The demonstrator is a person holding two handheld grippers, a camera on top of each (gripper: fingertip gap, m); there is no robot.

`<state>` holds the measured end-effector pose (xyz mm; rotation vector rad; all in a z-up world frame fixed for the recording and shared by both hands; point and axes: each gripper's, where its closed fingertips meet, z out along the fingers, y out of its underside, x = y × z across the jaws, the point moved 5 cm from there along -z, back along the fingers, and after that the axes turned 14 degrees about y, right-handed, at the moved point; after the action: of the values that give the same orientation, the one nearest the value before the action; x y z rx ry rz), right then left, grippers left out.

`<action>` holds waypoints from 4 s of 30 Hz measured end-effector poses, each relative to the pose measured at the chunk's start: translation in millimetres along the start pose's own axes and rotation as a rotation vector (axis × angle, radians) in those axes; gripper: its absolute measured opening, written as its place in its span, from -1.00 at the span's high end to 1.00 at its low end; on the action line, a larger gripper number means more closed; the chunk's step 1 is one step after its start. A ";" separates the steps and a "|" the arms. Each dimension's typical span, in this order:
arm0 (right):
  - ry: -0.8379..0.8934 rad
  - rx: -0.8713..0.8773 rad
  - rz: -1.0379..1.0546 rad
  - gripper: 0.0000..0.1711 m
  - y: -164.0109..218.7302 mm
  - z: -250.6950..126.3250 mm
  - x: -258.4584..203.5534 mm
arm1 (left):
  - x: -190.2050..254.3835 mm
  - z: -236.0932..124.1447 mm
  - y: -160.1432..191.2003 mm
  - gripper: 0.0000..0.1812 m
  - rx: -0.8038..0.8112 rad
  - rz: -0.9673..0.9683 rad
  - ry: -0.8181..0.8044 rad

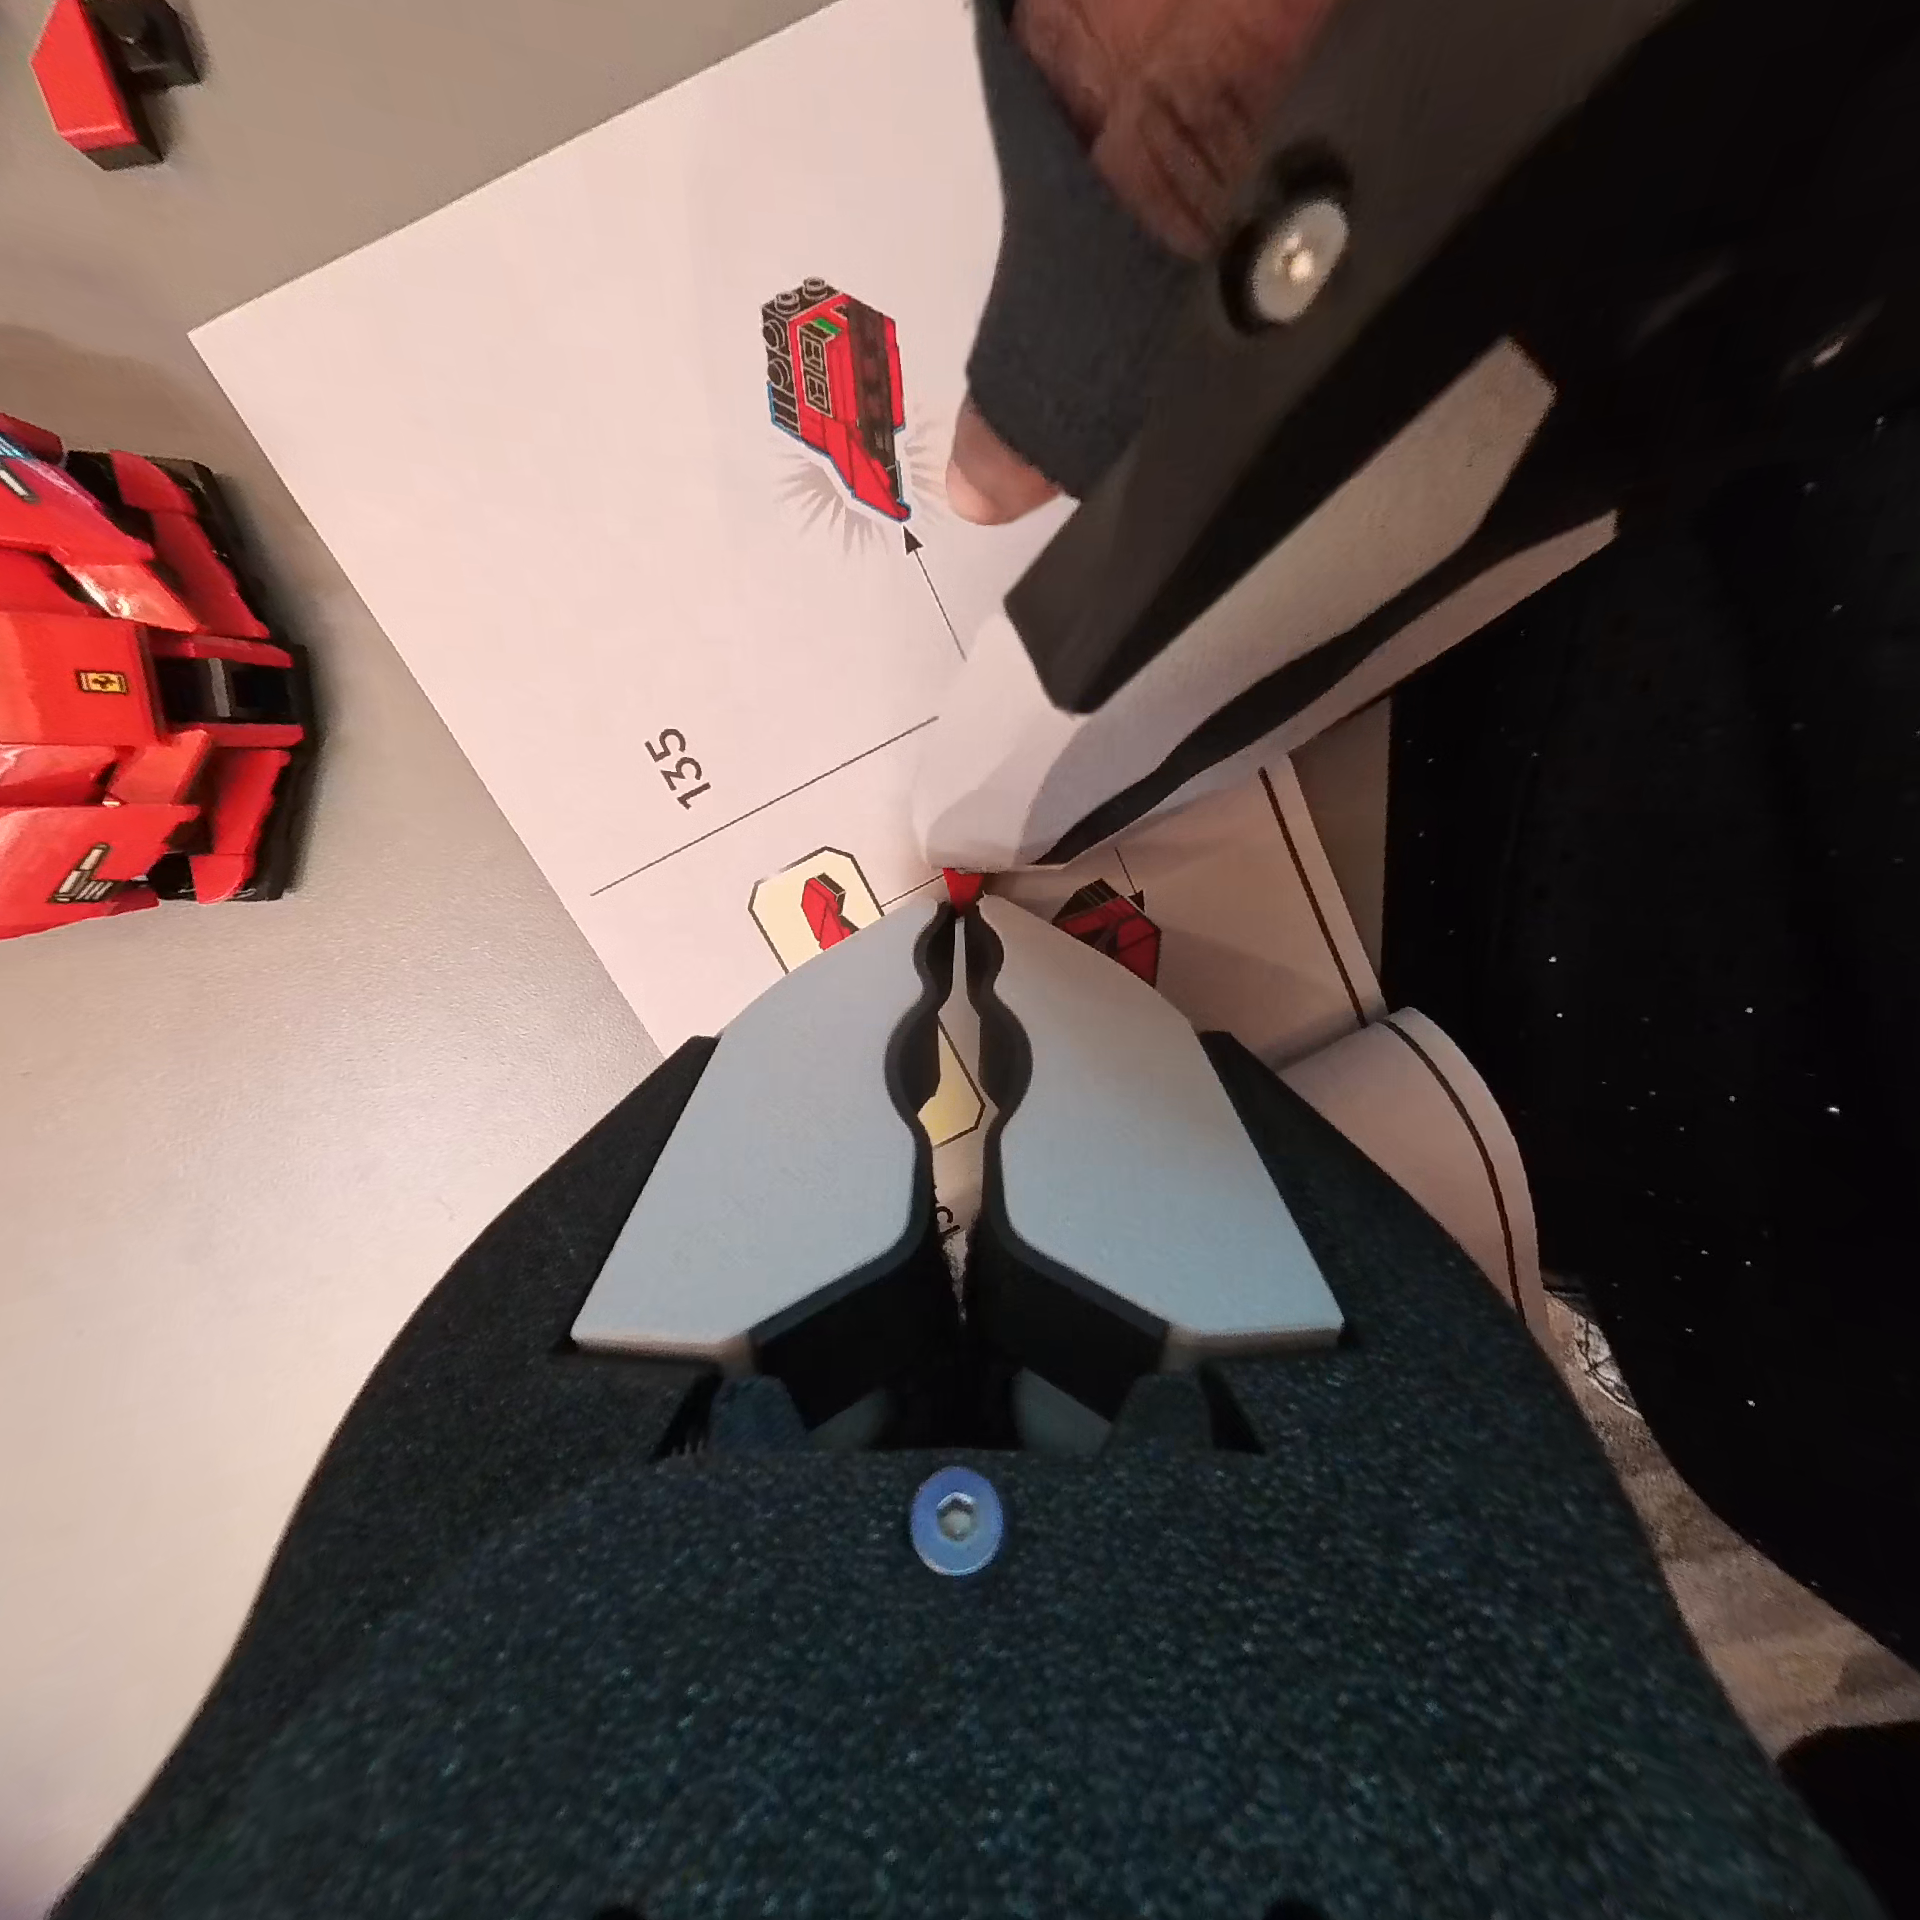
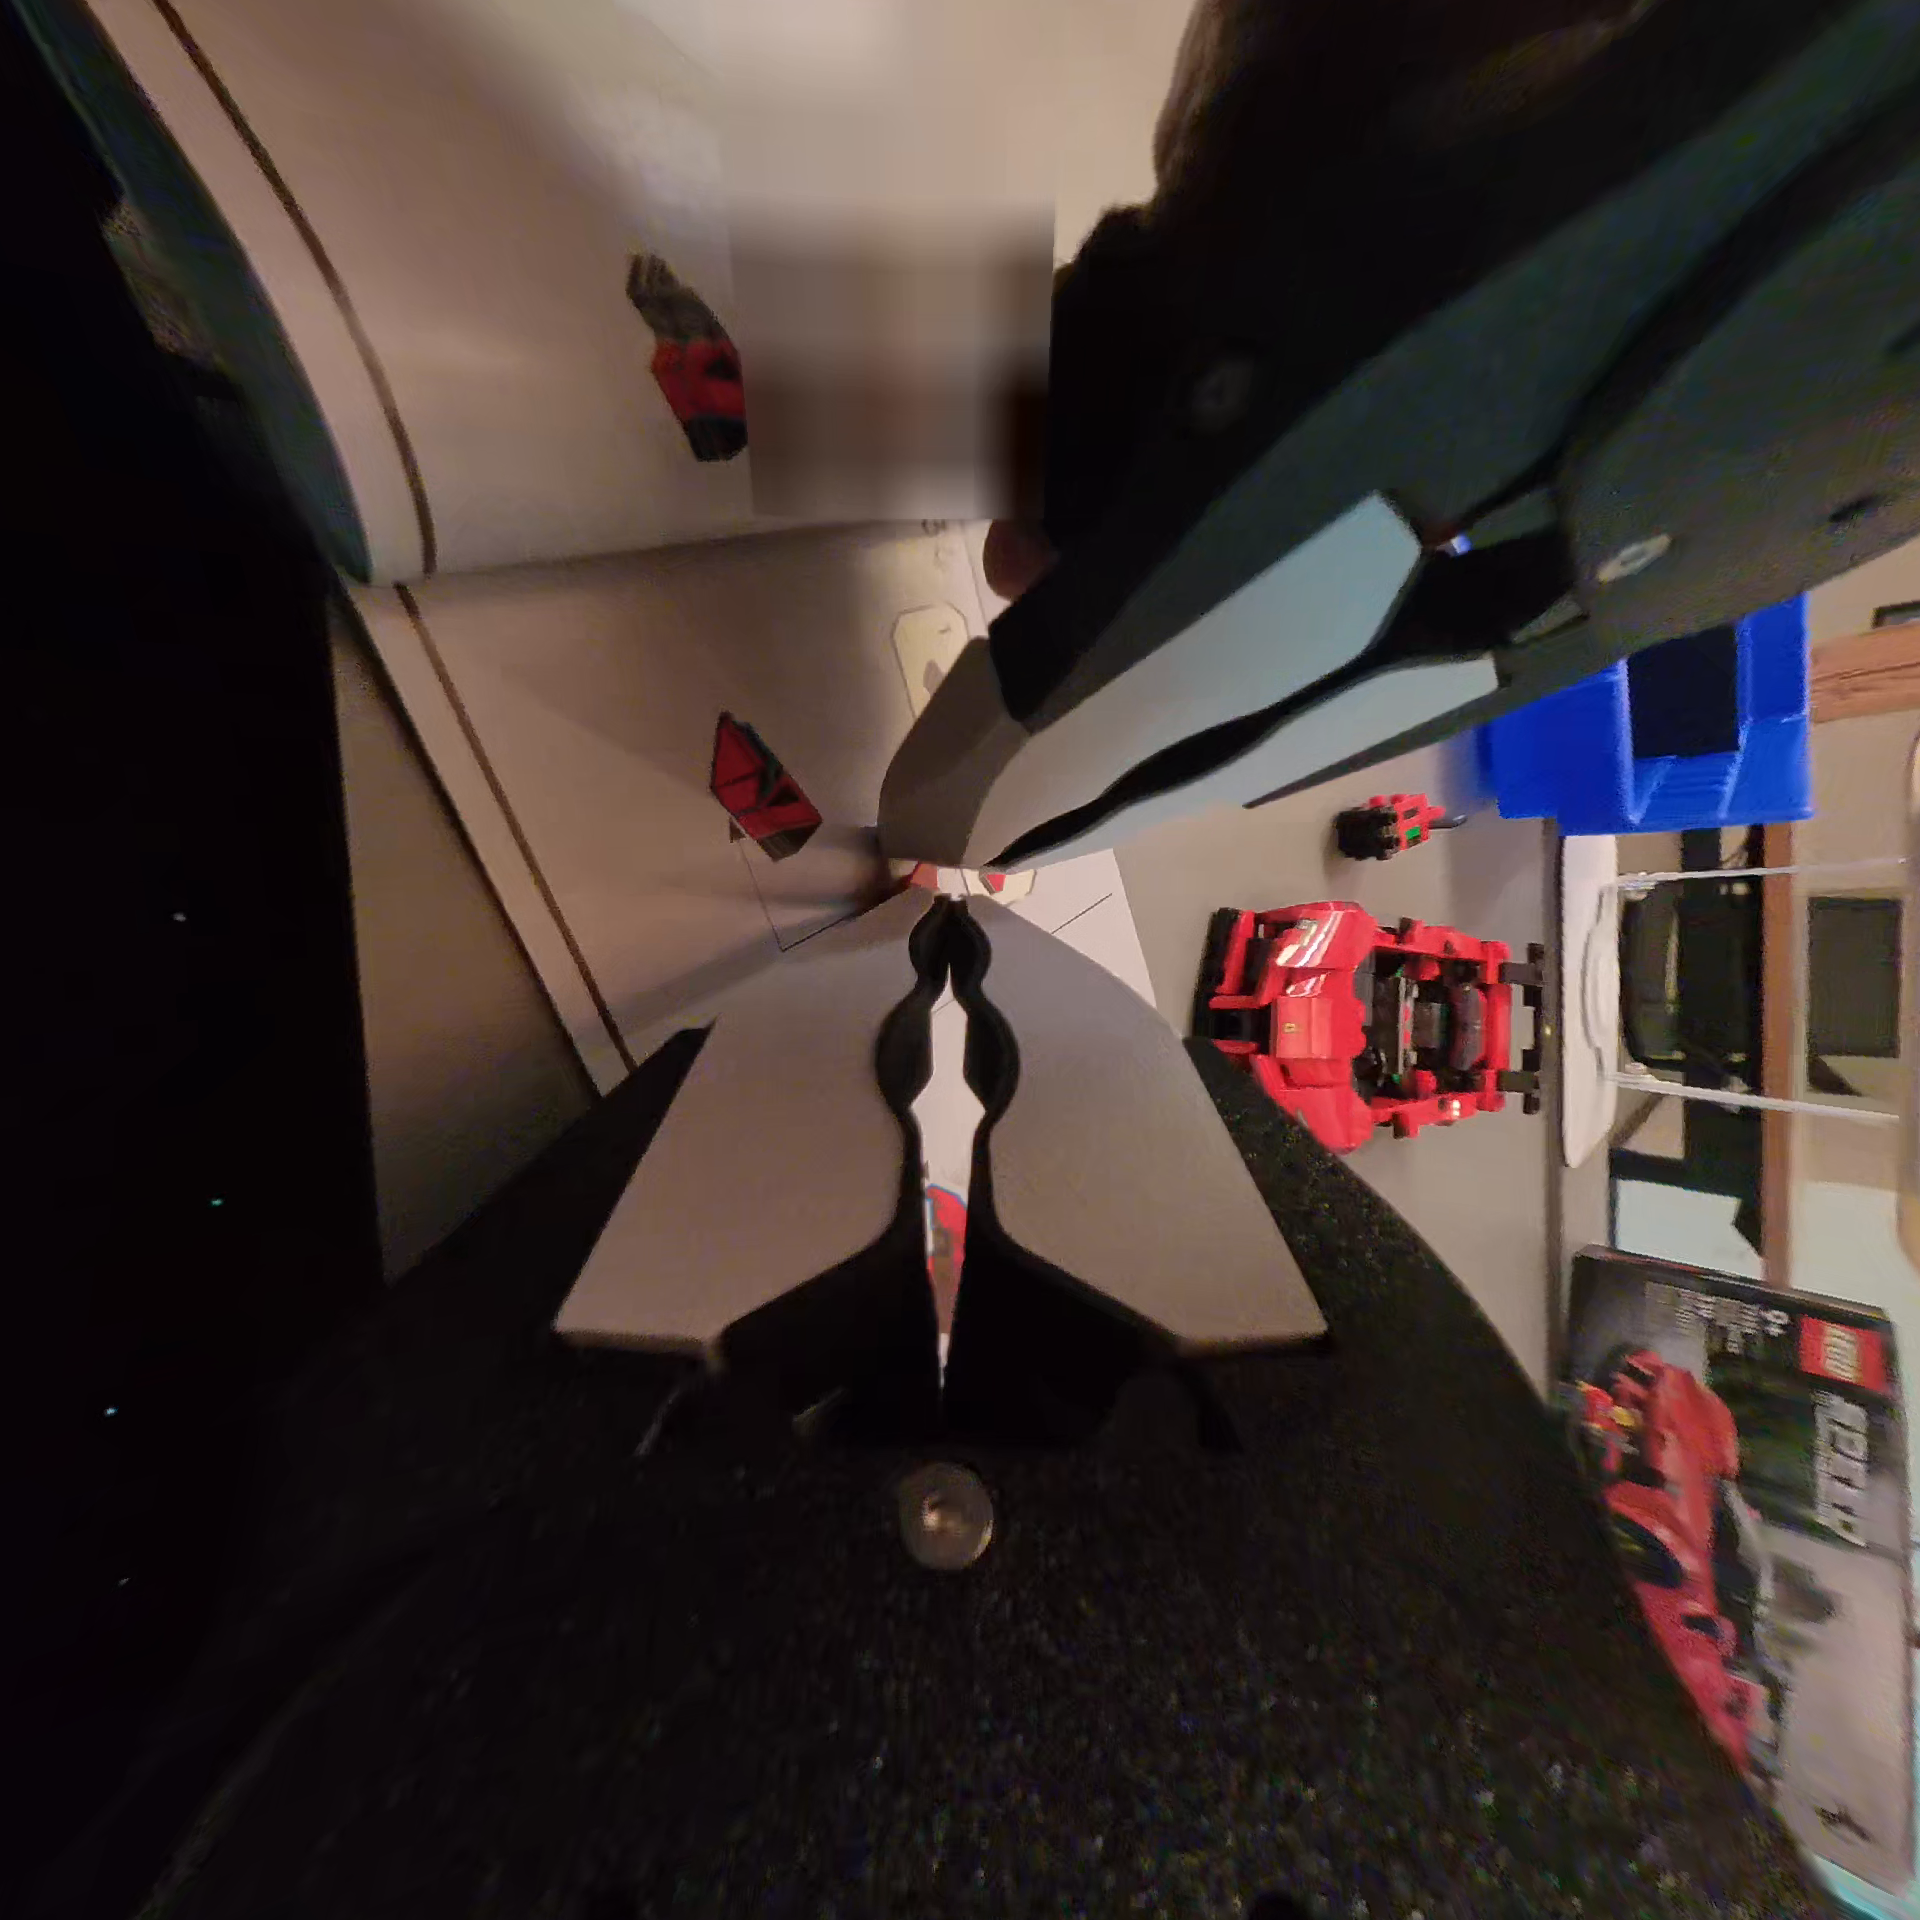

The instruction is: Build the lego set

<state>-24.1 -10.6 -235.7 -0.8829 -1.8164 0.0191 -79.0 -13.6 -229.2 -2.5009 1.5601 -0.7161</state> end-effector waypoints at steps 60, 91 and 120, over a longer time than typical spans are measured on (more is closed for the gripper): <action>-0.614 -0.111 0.348 1.00 56.1 15.2 46.7 | -3.3 1.6 -7.0 0.95 0.406 0.000 -0.059; -0.493 0.075 0.269 0.72 65.7 -7.1 67.6 | -2.8 3.0 -1.0 0.96 0.433 0.011 -0.085; -1.579 0.745 1.785 0.82 -5.2 -38.6 93.7 | 46.3 -91.1 -34.1 0.84 1.152 0.366 -0.063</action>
<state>-10.5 24.5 -141.4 -1.7151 -1.1016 2.8717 -74.7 -24.1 -122.1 -1.3425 1.0307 -1.0387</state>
